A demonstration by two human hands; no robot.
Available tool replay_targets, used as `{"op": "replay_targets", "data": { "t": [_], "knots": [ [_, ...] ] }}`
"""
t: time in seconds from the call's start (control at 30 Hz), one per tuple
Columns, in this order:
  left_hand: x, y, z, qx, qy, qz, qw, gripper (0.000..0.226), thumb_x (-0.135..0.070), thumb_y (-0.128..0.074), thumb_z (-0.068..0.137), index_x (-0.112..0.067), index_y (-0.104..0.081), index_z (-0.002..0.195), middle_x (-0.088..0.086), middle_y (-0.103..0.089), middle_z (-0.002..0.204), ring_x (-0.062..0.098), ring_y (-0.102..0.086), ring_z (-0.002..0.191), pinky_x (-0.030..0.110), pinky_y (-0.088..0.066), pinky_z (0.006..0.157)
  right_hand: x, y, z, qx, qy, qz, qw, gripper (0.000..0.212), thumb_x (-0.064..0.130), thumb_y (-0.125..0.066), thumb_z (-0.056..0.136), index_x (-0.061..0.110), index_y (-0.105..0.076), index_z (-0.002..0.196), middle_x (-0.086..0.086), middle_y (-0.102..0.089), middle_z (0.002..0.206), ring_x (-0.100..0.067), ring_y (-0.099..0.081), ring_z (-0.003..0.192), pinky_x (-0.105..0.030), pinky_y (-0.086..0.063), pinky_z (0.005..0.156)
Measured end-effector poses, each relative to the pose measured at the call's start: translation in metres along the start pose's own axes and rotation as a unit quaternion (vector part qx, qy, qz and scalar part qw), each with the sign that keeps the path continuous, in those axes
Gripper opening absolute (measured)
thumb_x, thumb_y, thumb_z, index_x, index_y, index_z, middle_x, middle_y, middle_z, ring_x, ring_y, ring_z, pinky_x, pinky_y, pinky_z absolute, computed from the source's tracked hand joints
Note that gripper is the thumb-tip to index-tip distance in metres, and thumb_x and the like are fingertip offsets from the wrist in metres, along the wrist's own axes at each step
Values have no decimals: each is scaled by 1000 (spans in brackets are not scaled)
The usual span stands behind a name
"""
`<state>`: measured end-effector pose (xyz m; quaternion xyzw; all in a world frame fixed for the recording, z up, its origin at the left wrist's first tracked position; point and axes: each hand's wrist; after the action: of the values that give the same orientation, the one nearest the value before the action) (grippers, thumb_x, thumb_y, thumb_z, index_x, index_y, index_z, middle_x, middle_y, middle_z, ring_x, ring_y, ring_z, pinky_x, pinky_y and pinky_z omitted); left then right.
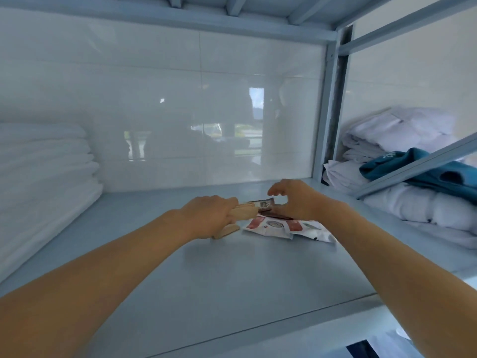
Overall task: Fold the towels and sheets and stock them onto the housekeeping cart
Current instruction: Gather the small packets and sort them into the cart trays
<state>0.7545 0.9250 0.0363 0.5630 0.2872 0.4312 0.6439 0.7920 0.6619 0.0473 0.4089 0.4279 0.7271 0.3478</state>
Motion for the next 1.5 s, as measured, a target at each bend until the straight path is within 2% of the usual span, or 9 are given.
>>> {"op": "replay_targets", "data": {
  "t": [0.1, 0.27, 0.5, 0.63, 0.87, 1.1, 1.27, 1.4, 1.5],
  "knots": [
    [-11, -9, 19, 8, -23, -7, 1000, 9, -39, -47, 103, -32, -41, 104, 0, -62, 102, 24, -60, 88, 37, -44, 70, -46, 5, -5, -11, -66, -36, 997, 46, 29, -66, 94, 30, -58, 140, 0, -57, 143, -9, -57, 110, -25, -43, 93],
    [-6, -24, 38, -5, -28, -34, 999, 12, -40, -47, 104, -30, -43, 110, 2, -61, 100, 25, -60, 86, 40, -47, 73, -88, -4, -14, 129, -79, -213, 965, 47, 29, -44, 108, 20, -45, 154, -8, -36, 163, -29, -39, 145, -35, -32, 115],
    [9, -21, 34, -13, 19, 37, 999, 32, -44, -59, 96, -28, -40, 116, -5, -47, 86, 23, -52, 77, 35, -38, 62, -91, -10, -1, 90, -94, -246, 961, 28, 15, -43, 103, 11, -67, 118, -14, -61, 123, -31, -63, 106, -38, -51, 93],
    [20, -15, 22, -19, 15, -1, 1000, 18, -45, -48, 104, -30, -44, 112, -2, -58, 92, 23, -59, 82, 38, -47, 70, -84, -13, 2, 49, -122, -261, 956, 20, 16, -53, 96, 8, -68, 107, -12, -68, 110, -28, -66, 98, -30, -47, 75],
    [60, -8, -21, -31, 30, -25, 999, 14, -48, -50, 104, -41, -50, 116, -9, -62, 92, 15, -61, 84, 37, -52, 76, -81, 2, 3, -62, -162, -294, 940, 14, 8, -55, 94, 11, -67, 102, -10, -67, 106, -27, -65, 94, -32, -43, 70],
    [92, -3, -64, -19, 88, -21, 996, 11, -47, -47, 105, -39, -45, 112, -6, -61, 93, 15, -60, 84, 39, -52, 79, 5, -2, 28, -132, 15, -258, 957, 17, 18, -54, 102, 7, -67, 99, -1, -43, 88, -18, -42, 79, -30, -38, 67],
    [107, -4, -96, -31, 125, -40, 991, 5, -46, -47, 105, -43, -43, 107, -9, -61, 92, 13, -60, 82, 38, -51, 76, 84, -29, 39, -96, 125, -189, 969, 18, 19, -54, 94, 5, -64, 90, -6, -53, 91, -23, -50, 85, -35, -43, 70],
    [120, -6, -108, -20, 155, -36, 987, 9, -43, -48, 105, -35, -46, 108, -4, -62, 98, 18, -60, 88, 41, -52, 82, 113, -53, 54, -75, 162, -178, 968, 16, 6, -50, 93, 4, -66, 90, -9, -58, 93, -26, -55, 88, -41, -50, 77],
    [126, -7, -106, -21, 156, -44, 987, 12, -42, -50, 105, -31, -49, 109, -3, -63, 98, 19, -61, 89, 43, -52, 84, 123, -67, 60, -42, 176, -142, 973, 18, 11, -51, 95, 6, -68, 92, -8, -59, 94, -26, -57, 87, -40, -49, 78]
  ]
}}
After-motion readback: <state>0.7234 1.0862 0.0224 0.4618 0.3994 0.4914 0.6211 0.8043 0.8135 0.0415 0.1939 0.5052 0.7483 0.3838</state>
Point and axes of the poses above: each hand's wrist, its own z-axis towards the middle knuckle, its own y-axis out of the back of the hand, x = y × z
